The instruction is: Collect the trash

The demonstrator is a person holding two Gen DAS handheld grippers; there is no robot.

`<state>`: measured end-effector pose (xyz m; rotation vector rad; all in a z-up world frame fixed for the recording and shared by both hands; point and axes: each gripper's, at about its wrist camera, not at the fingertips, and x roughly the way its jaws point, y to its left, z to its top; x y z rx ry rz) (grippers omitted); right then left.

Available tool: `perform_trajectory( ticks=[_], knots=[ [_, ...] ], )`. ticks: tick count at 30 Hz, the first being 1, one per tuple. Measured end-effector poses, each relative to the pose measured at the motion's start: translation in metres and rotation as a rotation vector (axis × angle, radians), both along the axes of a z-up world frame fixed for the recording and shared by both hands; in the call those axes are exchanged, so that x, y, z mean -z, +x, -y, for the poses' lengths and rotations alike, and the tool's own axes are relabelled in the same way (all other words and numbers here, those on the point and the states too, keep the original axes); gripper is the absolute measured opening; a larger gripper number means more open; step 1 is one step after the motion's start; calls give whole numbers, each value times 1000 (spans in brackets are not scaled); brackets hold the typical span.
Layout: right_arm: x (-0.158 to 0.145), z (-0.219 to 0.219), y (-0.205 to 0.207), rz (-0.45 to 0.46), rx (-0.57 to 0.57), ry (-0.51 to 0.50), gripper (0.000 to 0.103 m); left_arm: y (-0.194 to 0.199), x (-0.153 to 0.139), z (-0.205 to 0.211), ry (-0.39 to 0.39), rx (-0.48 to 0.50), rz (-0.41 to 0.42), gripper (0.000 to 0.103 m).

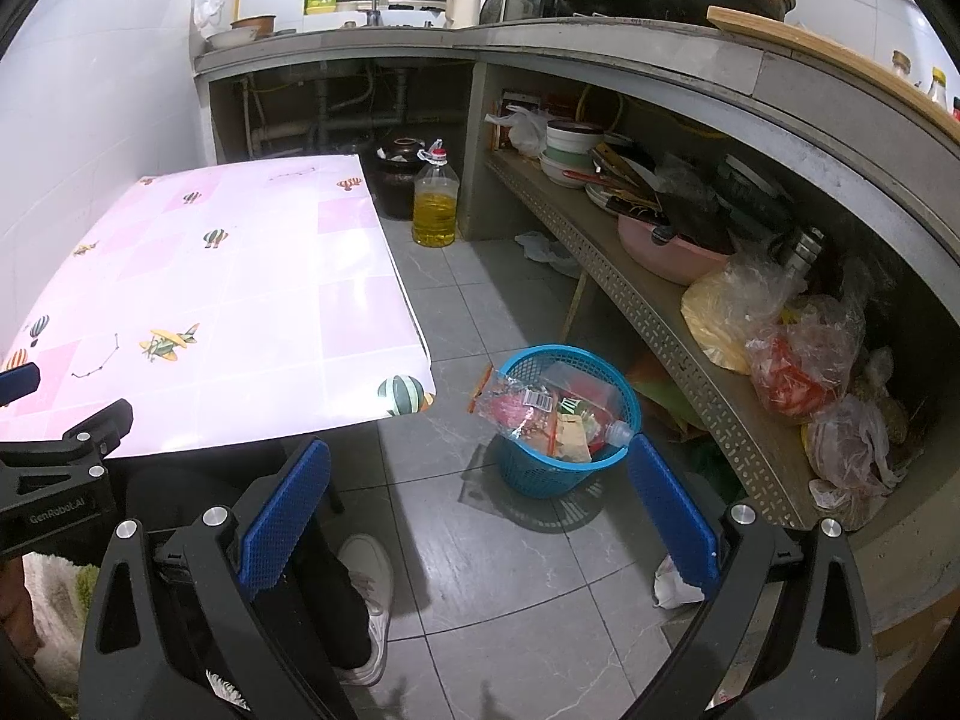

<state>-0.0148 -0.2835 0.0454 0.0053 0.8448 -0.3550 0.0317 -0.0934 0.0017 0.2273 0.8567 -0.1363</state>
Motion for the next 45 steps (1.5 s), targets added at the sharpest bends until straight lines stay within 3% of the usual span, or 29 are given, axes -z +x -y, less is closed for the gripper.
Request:
perform_trajectory(
  ticks=[45],
  knots=[
    [-1, -5, 6, 4, -1, -6, 96, 0, 0, 2, -1, 3, -3, 94]
  ],
)
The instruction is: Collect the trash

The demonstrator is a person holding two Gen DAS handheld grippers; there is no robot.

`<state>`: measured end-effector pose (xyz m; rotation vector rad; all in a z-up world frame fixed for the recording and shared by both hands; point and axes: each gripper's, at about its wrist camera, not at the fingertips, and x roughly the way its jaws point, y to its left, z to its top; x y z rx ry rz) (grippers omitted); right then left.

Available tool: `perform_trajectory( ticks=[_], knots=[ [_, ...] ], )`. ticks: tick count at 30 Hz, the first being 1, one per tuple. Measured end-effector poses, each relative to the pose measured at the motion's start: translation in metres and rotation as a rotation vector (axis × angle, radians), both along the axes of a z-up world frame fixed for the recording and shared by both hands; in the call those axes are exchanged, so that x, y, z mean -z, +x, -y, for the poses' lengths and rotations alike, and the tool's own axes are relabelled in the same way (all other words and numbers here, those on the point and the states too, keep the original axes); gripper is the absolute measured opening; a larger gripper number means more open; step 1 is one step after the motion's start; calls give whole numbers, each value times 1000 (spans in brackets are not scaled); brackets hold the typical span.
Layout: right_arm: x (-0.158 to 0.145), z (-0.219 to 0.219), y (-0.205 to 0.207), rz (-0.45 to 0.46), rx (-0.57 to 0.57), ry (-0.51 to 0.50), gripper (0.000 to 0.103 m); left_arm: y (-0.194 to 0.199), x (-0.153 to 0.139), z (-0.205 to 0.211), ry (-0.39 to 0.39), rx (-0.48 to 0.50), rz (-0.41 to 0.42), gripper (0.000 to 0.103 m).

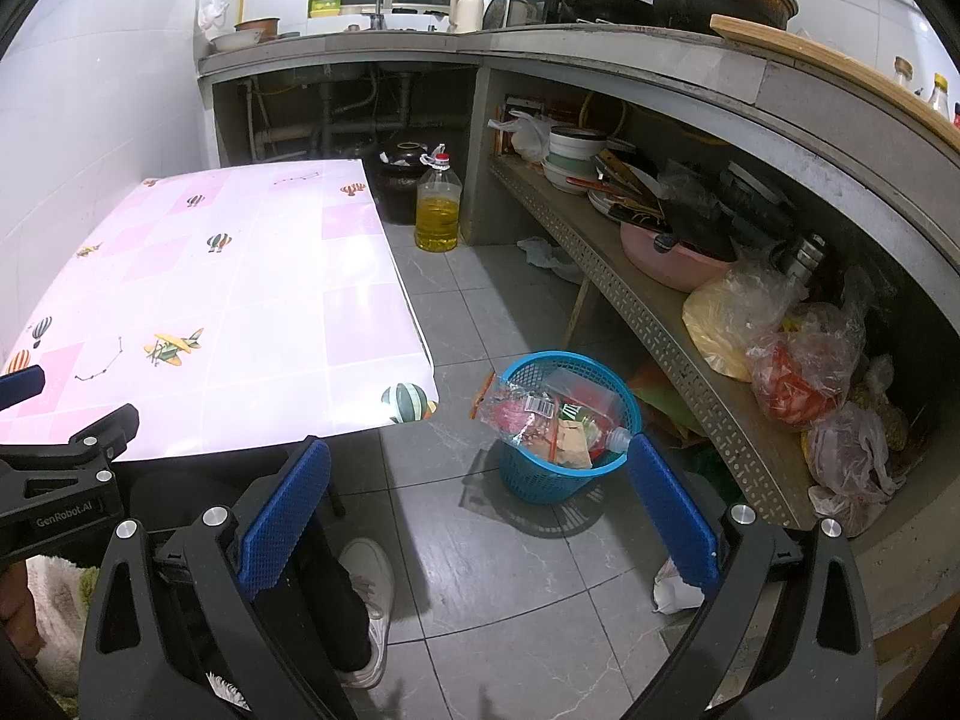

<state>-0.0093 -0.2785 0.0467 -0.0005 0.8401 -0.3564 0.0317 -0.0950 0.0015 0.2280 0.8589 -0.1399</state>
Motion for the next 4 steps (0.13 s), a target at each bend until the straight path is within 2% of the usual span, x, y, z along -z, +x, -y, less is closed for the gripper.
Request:
perform_trajectory(
  ticks=[4],
  knots=[
    [-2, -1, 2, 0, -1, 0, 96, -1, 0, 1, -1, 5, -1, 94]
  ],
)
